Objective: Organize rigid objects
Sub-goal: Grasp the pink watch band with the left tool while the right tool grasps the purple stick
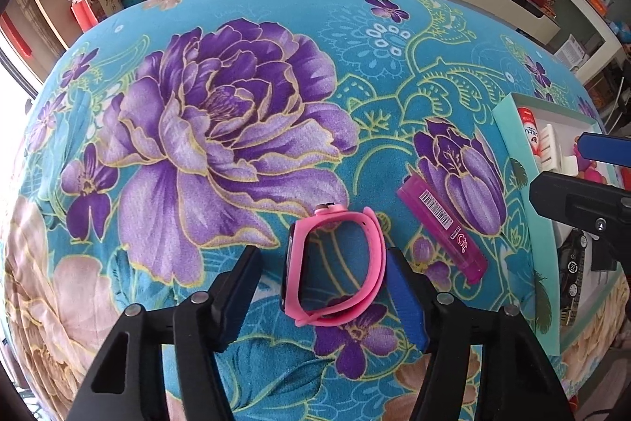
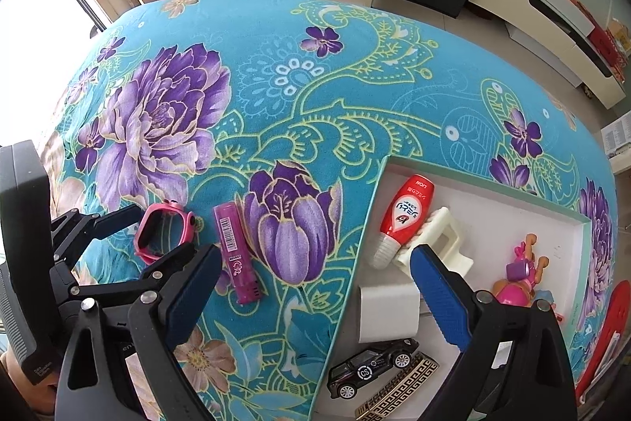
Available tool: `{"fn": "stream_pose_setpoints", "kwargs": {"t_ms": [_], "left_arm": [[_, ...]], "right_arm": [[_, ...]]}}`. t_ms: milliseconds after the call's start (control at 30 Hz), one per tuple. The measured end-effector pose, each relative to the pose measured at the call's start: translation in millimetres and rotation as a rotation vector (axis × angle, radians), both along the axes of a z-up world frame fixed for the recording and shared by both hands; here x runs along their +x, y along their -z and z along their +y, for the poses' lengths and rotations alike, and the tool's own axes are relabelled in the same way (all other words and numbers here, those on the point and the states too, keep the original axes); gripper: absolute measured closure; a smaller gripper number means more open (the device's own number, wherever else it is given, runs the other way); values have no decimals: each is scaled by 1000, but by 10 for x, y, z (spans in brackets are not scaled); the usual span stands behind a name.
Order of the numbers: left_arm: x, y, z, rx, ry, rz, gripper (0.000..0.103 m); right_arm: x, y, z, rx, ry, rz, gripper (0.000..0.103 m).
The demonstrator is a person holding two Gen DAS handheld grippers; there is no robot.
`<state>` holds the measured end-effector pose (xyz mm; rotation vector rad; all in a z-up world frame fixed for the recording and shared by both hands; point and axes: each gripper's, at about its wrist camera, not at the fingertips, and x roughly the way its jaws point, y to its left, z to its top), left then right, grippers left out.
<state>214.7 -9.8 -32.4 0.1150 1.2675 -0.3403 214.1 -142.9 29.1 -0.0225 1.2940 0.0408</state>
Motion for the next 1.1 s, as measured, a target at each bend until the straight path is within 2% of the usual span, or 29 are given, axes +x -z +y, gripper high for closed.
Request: {"fn": "stream_pose_setpoints", "kwargs": {"t_ms": [167, 267, 567, 633, 667, 867, 967, 1100], "left_arm": [[4, -28, 167, 6, -14, 0, 48], [-22, -36, 318, 25, -27, -11, 48], [-10, -42, 666, 1, -86, -15, 48], [-11, -65, 749, 2, -96, -17, 48], [-4, -65, 773, 3, -99, -18, 48], [-56, -80, 827, 3, -97, -20, 48], [-20, -50, 798, 2, -94, -21, 48], [40, 11, 747, 1, -92, -21, 48]], "right_arm": [[20, 25, 96, 4, -9, 5, 7], [31, 40, 172, 3, -27, 6, 7], [58, 118, 357, -8, -75, 9, 10], [62, 157, 412, -18, -91, 13, 16], [67, 178, 435, -21, -98, 17, 23], [97, 314, 530, -26, -117, 45, 34], [123, 383, 559, -25, -129, 61, 48], [138, 473, 610, -31, -152, 78, 59]]}}
